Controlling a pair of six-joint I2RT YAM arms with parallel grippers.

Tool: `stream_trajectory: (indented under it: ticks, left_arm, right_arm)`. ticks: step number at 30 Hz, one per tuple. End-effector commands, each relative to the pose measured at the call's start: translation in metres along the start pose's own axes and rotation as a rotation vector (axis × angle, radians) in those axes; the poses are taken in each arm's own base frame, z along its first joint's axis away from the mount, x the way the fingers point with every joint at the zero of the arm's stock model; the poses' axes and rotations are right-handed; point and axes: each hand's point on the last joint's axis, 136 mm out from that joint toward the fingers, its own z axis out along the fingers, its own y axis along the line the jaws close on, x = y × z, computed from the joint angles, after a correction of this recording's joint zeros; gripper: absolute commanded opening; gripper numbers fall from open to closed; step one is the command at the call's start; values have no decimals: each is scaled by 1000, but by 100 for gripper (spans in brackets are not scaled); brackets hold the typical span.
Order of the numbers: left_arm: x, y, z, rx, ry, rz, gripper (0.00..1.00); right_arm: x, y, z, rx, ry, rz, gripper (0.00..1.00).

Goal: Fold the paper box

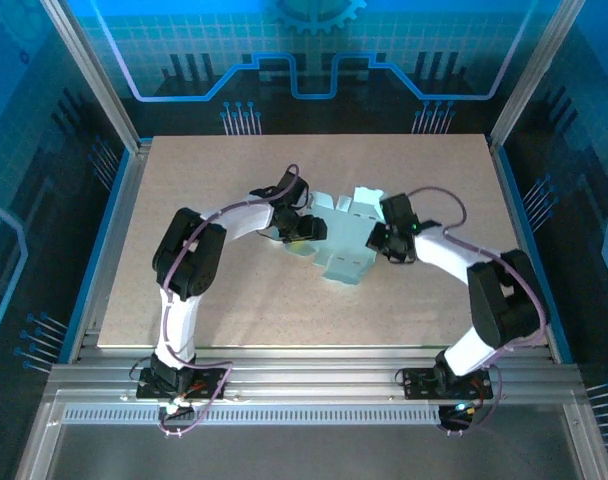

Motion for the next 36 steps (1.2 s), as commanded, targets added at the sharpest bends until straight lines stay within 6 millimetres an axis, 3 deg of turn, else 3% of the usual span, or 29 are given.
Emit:
stream_trajectory:
  ticks: [1,6,11,14,19,23,28,36]
  left_arm:
    - [-17,-9,-50,-12,-114,18,74]
    - [-36,4,-83,8,-217,-12,82]
    - [-54,22,-87,86,-249,-58,89]
    - [-66,19,-85,172,-267,-46,90]
    - [-85,-10,-78,337,-310,121,88]
    - [-89,-11,-65,342,-280,240,86]
    - [-84,-18,-46,371,-191,286,71]
    - [-81,-8,-22,313,-140,263,59]
  right_arm:
    - [2,-25,-10,172,151,-349,0]
    - [-39,-31,-26,340,136,-609,0]
    - [-81,-30,-35,495,77,-780,0]
    - [-97,-22,-38,524,54,-843,0]
    - [-87,15,-37,286,45,-962,0]
    - [-75,43,-43,52,35,-1035,0]
    - [-77,57,-50,-54,47,-1054,0]
    - [-79,69,-51,-127,74,-1059,0]
